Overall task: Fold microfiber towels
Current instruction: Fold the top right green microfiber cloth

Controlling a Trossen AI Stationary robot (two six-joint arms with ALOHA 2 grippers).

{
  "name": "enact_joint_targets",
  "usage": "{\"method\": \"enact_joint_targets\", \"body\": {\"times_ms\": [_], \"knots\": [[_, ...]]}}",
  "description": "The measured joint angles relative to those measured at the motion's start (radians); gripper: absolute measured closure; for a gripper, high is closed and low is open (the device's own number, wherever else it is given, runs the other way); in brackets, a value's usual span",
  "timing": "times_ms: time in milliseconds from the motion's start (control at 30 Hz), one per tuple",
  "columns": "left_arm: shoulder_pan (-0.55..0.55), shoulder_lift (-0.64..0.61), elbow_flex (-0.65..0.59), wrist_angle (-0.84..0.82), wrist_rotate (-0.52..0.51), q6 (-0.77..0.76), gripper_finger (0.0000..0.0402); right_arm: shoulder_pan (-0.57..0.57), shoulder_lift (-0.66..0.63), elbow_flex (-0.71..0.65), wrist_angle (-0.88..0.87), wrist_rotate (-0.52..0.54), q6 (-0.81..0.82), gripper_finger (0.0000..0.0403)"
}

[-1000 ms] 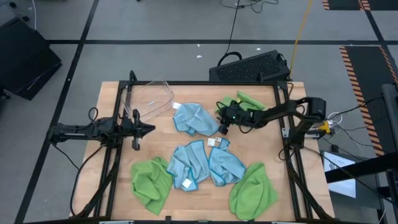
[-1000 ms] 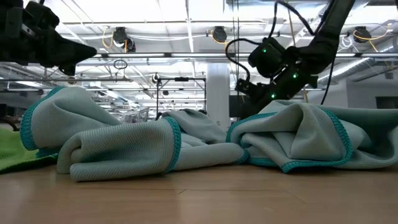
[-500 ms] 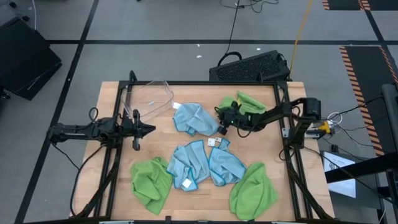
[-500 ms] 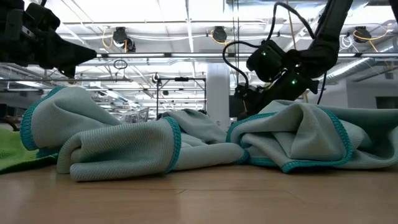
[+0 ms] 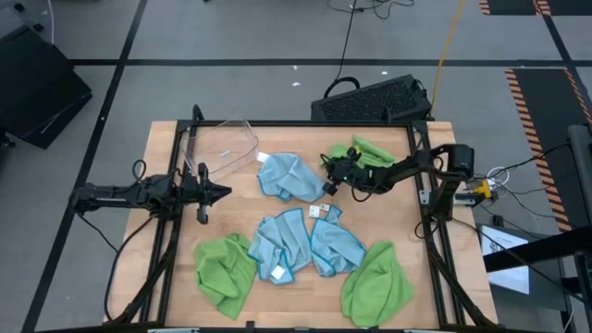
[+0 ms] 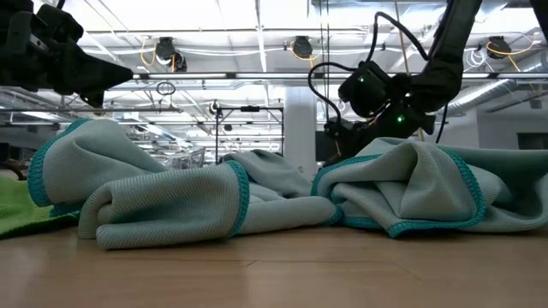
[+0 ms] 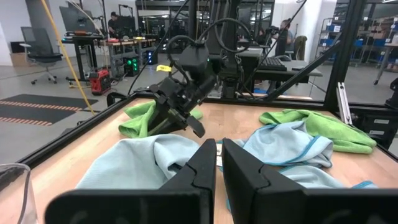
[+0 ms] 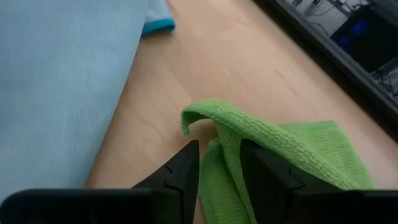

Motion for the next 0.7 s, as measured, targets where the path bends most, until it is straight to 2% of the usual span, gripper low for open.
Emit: {"method": "enact_joint_targets", "body": {"times_ms": [100, 433, 533, 700], "knots": [[0.000, 0.000, 0.000, 0.000, 0.000, -0.003, 0.0371, 0.000, 0.024, 0.000, 0.023, -0.028, 0.016, 0.0291], [0.000, 0.000, 0.000, -0.001, 0.000, -0.007, 0.0371, 0.007, 0.081, 0.002, 0.068, -0.012, 0.052, 0.0295], [0.000, 0.000, 0.000, -0.001, 0.000, -0.008, 0.0371, 0.006, 0.090, 0.002, 0.074, -0.012, 0.051, 0.0319], [0.000, 0.000, 0.000, -0.001, 0.000, -0.008, 0.0371, 0.011, 0.085, 0.002, 0.065, -0.025, 0.042, 0.0390]]}}
